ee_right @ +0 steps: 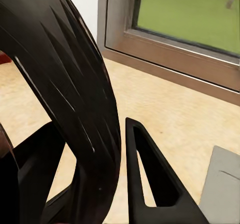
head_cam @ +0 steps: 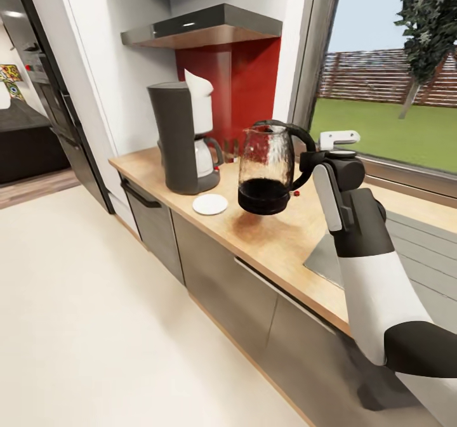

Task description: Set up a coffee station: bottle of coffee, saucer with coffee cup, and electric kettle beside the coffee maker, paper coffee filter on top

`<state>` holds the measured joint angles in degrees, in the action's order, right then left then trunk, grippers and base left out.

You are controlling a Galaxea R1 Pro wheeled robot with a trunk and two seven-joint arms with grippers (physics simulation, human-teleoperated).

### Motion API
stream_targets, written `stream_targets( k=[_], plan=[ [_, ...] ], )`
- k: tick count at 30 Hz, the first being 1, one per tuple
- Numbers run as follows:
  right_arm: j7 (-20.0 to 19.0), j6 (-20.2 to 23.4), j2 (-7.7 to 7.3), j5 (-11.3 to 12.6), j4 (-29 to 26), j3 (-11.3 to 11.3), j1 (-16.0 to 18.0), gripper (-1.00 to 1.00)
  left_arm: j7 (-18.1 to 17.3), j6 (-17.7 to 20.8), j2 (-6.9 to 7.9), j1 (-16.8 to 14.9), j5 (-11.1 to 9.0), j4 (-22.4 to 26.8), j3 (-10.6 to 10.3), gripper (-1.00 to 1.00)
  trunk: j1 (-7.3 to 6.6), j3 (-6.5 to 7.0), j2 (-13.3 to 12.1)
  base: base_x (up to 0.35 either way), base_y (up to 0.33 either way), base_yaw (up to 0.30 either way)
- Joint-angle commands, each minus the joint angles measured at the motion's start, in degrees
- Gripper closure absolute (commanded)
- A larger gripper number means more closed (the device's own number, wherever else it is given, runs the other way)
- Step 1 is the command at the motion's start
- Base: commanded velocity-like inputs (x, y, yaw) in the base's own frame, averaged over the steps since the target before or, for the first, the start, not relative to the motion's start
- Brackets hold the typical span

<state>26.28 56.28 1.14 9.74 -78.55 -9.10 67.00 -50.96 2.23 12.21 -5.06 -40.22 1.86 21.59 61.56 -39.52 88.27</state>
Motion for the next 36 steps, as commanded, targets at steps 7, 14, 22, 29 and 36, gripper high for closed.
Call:
stream_targets(
  k=[7, 14, 22, 29, 36],
  plan=[
    [0.6, 0.1, 0.00, 0.5, 0.0, 0.0, 0.1, 1.00, -0.2, 0.2, 0.02, 0.0, 0.1, -0.1, 0.3, -1.00, 0.02, -0.05, 0.0, 0.197, 0.067, 0.000],
    [0.6, 0.1, 0.00, 0.5, 0.0, 0.0, 0.1, 1.00, -0.2, 0.2, 0.01, 0.0, 0.1, -0.1, 0.3, -1.00, 0.02, -0.05, 0.0, 0.164, 0.022, 0.000],
    [0.6, 0.1, 0.00, 0.5, 0.0, -0.1, 0.0, 1.00, -0.2, 0.2, 0.01, 0.0, 0.1, -0.1, 0.3, -1.00, 0.02, -0.05, 0.0, 0.063, 0.002, 0.000],
    [0.6, 0.1, 0.00, 0.5, 0.0, -0.2, 0.0, 1.00, -0.2, 0.2, 0.01, 0.0, 0.1, 0.0, 0.3, -1.00, 0.02, -0.05, 0.0, 0.062, 0.005, 0.000],
    [0.6, 0.1, 0.00, 0.5, 0.0, -0.5, 0.0, 1.00, -0.2, 0.2, 0.01, 0.0, 0.1, 0.0, 0.3, -1.00, 0.02, -0.05, 0.0, 0.089, 0.026, 0.000]
  ],
)
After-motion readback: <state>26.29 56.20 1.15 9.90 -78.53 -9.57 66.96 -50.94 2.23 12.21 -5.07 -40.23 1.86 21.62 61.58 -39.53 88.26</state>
